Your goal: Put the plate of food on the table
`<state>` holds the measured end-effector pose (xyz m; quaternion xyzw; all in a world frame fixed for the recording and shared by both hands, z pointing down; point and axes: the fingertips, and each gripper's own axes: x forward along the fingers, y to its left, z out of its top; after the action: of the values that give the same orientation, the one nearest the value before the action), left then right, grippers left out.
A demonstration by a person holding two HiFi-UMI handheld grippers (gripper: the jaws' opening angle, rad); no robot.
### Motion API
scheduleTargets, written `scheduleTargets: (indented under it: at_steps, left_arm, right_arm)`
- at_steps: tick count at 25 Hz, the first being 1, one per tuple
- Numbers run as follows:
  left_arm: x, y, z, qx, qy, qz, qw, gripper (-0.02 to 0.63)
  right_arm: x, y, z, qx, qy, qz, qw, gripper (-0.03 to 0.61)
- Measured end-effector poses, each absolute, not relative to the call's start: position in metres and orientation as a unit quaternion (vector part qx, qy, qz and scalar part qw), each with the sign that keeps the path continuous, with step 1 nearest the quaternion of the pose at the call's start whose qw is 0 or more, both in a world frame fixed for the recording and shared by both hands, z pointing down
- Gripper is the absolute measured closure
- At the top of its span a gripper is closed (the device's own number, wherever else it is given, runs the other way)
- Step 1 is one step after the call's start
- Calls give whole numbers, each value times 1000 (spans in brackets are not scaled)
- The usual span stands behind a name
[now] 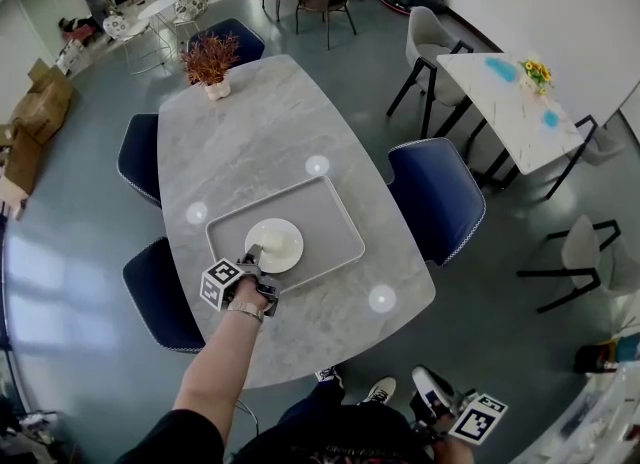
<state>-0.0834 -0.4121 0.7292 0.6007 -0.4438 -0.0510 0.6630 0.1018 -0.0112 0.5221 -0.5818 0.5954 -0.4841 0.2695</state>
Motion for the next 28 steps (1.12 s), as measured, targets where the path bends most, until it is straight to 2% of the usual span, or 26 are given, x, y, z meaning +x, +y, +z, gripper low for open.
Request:
scheduleTargets:
  at_steps: [4,6,9,13,20,28]
  left_arm:
    - [-85,-413,724,613,-446,-34,651,442]
    - [-83,-412,722,620,-444,-28,646,387]
    - [-82,-410,720,623,-447,-19,641,387]
    - [-80,-407,715,638,-456,19,620,287]
    - [-88,-394,709,651,-461,32,602,284]
    - [-115,-373,677,686,-459,-21,564,282]
  right_arm:
    - [106,-8,522,-590,596,-479,259,568]
    - [104,-8,521,-585,595,-483,266,568]
    - [104,-7,521,-580,593,-486,275,568]
    - [109,-6,521,-584,593,-483,272,568]
    - [110,-7,520,-577,598,-482,276,568]
    - [112,-9,515,-543,631,-486,268,568]
